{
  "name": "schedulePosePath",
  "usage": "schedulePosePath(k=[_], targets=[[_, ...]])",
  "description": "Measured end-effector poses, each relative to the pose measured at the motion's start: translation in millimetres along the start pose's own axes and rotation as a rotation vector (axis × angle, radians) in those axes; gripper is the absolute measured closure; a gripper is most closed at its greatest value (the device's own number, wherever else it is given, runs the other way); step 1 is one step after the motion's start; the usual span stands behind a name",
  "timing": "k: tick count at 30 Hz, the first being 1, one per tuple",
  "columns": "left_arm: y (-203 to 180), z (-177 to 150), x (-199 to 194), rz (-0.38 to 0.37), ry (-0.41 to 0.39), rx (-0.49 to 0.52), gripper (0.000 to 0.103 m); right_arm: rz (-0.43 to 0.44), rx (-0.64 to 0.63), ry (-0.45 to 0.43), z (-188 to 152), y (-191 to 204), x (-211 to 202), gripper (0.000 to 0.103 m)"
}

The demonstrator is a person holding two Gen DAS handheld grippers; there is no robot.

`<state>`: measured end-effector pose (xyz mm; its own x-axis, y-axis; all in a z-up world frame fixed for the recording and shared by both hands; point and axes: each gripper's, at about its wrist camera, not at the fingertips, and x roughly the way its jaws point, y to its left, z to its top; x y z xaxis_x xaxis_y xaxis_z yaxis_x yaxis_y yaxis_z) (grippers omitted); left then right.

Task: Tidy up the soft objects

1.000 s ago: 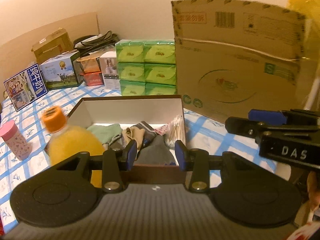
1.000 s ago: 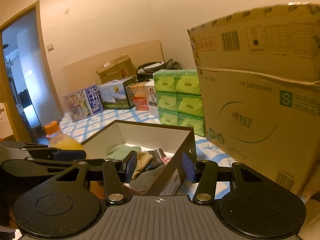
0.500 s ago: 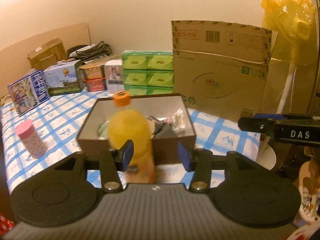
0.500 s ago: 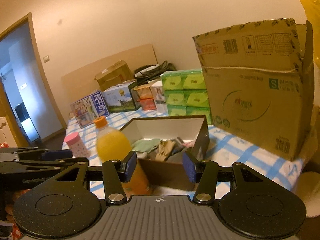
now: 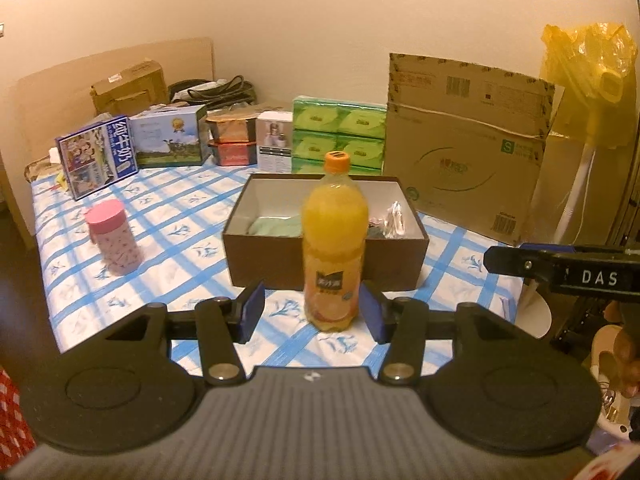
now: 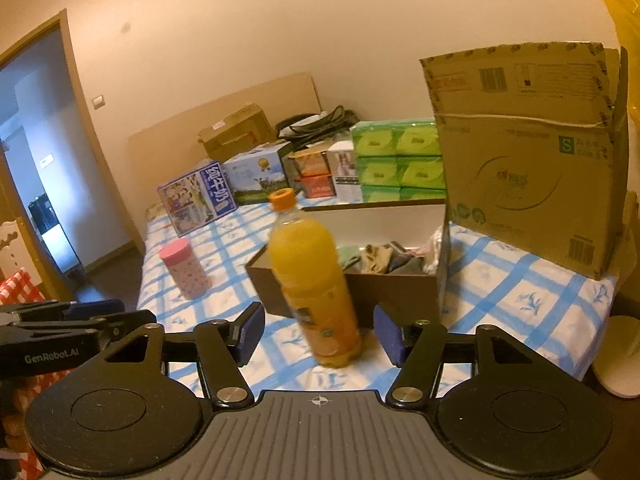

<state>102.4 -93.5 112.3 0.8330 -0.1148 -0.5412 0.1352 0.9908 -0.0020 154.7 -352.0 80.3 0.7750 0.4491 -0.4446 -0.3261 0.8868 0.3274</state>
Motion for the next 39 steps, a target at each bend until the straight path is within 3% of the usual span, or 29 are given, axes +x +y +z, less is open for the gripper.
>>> schedulePosePath(k=[15,21,39], targets=[[38,-37,-41,-0.018,-0.001,-0.031,0.052,-0.027,0.023,0.018,-44,70,-15,0.033],[46,-54,-48,-0.023,0.011,-0.037,0.050,-0.070,0.033,0.026,-64,85,-21,0.032],[63,-100,-54,0.035,0.066,-0.054,0.050,-0.080,0.038,0.090,-110,106,-16,0.031]])
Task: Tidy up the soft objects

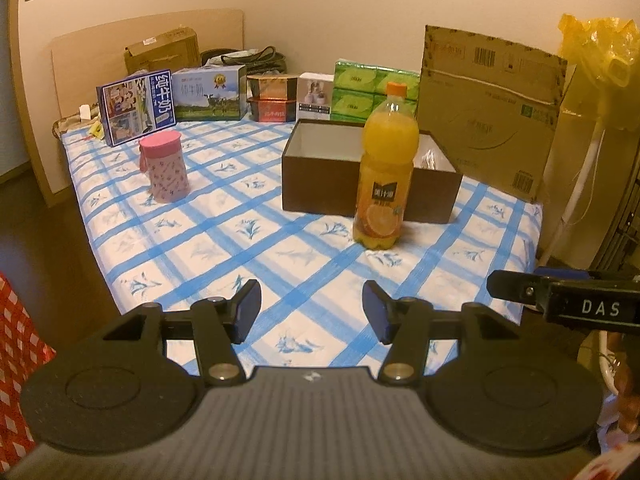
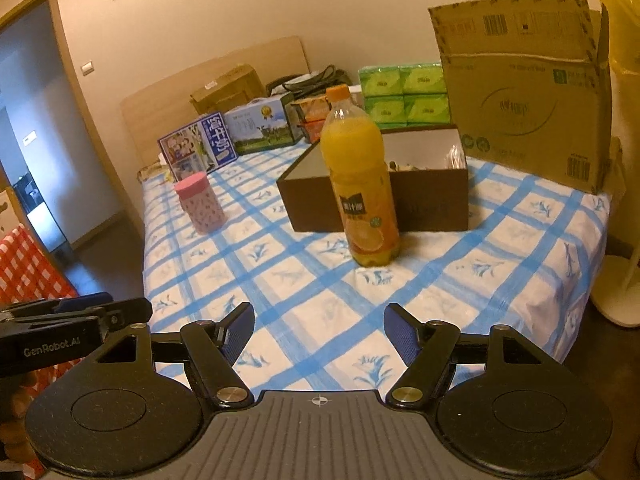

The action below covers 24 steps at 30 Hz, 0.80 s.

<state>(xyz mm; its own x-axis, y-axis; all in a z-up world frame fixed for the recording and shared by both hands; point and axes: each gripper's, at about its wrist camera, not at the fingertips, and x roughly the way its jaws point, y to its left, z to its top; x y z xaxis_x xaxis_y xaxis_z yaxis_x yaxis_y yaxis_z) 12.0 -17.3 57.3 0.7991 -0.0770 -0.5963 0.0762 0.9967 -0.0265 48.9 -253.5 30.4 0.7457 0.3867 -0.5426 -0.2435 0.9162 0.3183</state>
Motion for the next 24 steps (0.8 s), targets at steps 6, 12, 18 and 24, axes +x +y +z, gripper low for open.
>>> schedulePosePath(k=[6,12,18,24], targets=[[-1,-13,5,-0.002,0.029,0.010,0.050,-0.007,0.000,0.028,-12,-3,5,0.032],[-1,-23,11,-0.004,0.052,0.015,0.050,-0.005,0.001,0.068,-26,-2,13,0.031],[-2,-35,19,-0.012,0.091,0.020,0.050,-0.018,0.002,0.092,-37,-1,22,0.032],[-1,-43,24,-0.012,0.120,0.018,0.050,-0.031,-0.012,0.133,-47,3,33,0.031]])
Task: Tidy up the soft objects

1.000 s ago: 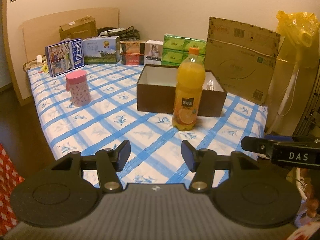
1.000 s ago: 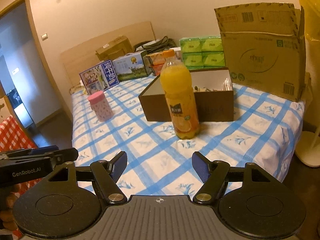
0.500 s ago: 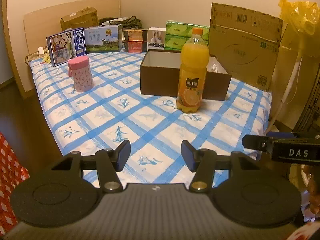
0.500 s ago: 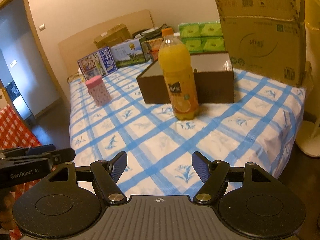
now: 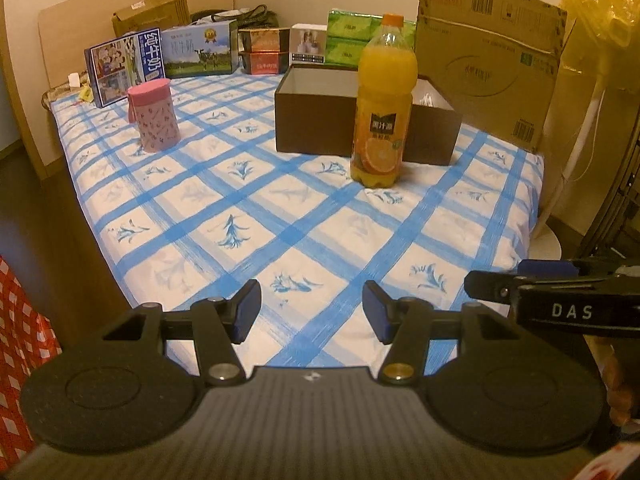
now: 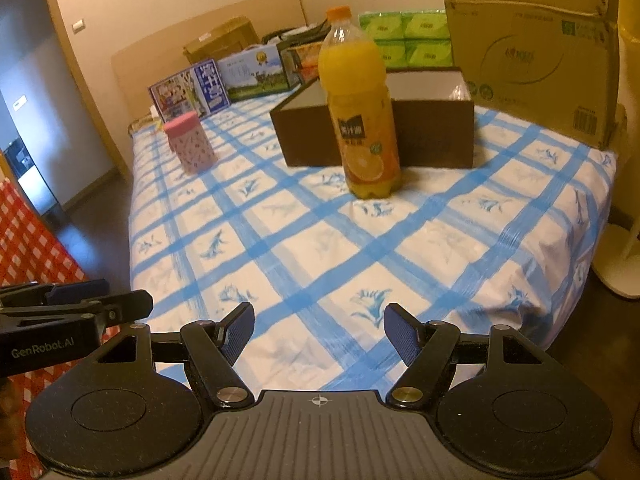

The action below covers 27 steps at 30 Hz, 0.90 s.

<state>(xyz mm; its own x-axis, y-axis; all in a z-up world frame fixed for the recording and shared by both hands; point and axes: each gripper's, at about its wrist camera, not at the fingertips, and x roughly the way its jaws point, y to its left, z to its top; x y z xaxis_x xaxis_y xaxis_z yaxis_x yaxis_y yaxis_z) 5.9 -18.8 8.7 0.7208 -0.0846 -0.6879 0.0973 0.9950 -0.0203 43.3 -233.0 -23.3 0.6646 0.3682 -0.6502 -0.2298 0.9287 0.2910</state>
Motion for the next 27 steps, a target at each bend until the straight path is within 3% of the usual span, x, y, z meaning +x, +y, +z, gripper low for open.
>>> schedulePosePath(k=[27], targets=[[-7,-10,12,-0.011,0.040,0.015,0.050,-0.014,0.007,0.057,-12,1,14,0.032]])
